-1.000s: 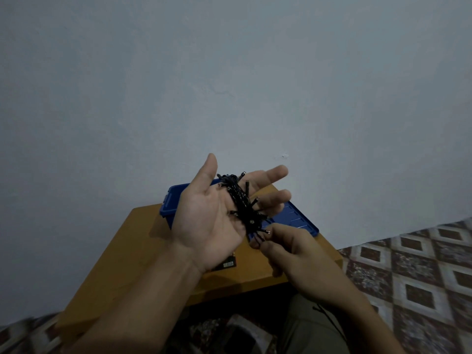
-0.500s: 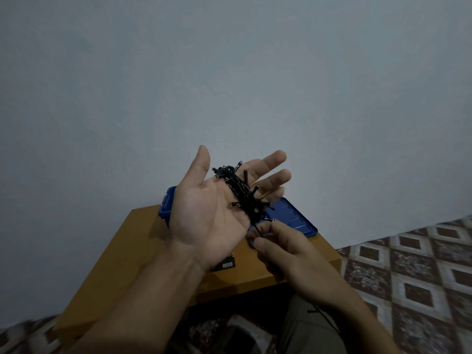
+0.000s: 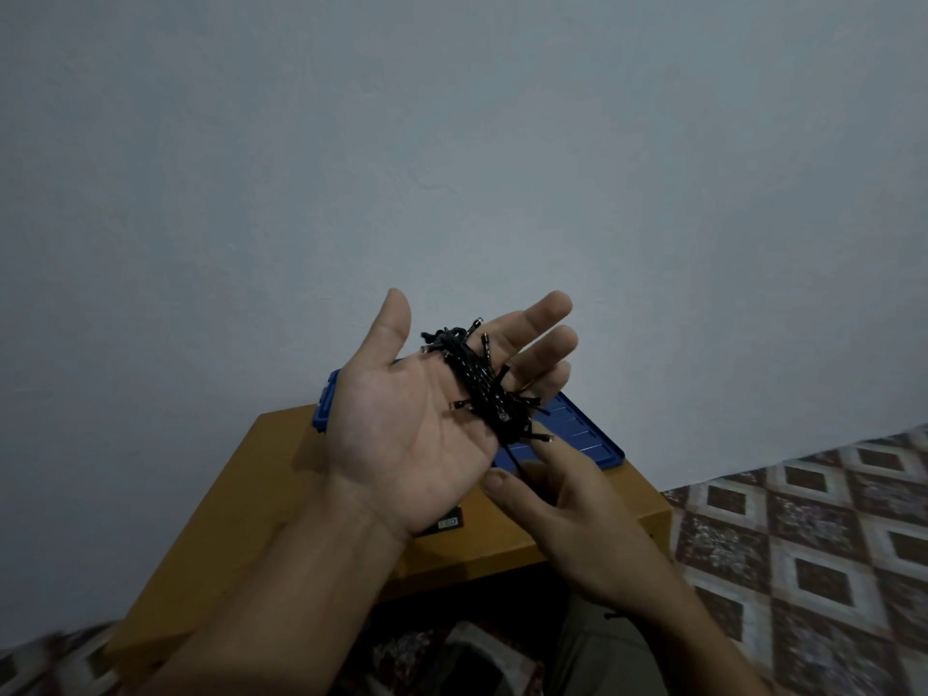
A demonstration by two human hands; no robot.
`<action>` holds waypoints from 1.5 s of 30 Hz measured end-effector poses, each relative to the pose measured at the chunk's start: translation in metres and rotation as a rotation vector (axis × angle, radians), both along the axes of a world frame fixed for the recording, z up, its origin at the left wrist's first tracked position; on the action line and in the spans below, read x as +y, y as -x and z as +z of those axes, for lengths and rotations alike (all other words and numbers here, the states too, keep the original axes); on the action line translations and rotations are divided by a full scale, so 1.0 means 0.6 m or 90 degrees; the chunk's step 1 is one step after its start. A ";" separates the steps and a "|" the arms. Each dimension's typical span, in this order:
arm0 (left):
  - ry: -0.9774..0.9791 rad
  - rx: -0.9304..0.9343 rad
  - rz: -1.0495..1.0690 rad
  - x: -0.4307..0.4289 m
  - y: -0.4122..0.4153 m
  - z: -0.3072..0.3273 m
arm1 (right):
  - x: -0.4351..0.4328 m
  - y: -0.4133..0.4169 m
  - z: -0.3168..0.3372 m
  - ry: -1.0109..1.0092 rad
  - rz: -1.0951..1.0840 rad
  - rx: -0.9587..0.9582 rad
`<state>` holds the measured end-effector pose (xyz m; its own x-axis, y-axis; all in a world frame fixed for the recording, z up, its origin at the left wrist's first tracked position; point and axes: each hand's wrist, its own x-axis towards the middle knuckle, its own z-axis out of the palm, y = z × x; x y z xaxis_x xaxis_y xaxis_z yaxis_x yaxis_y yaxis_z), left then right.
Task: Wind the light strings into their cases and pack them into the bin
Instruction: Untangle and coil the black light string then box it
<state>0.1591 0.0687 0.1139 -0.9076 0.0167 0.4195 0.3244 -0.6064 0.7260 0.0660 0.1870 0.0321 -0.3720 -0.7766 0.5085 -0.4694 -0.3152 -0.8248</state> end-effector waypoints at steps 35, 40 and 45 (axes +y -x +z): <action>0.412 -0.104 0.459 0.019 -0.003 0.002 | 0.029 0.014 0.021 -0.071 0.037 -0.071; 0.478 -0.255 0.423 0.005 -0.001 -0.008 | 0.032 0.019 0.023 0.001 -0.026 -0.066; 0.543 -0.393 0.296 0.010 -0.011 -0.008 | 0.039 0.016 0.030 0.032 0.004 -0.086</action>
<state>0.1657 0.0746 0.1090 -0.9474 -0.3083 -0.0863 -0.1664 0.2439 0.9554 0.0566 0.2103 0.0504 -0.4349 -0.7540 0.4923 -0.3533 -0.3600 -0.8635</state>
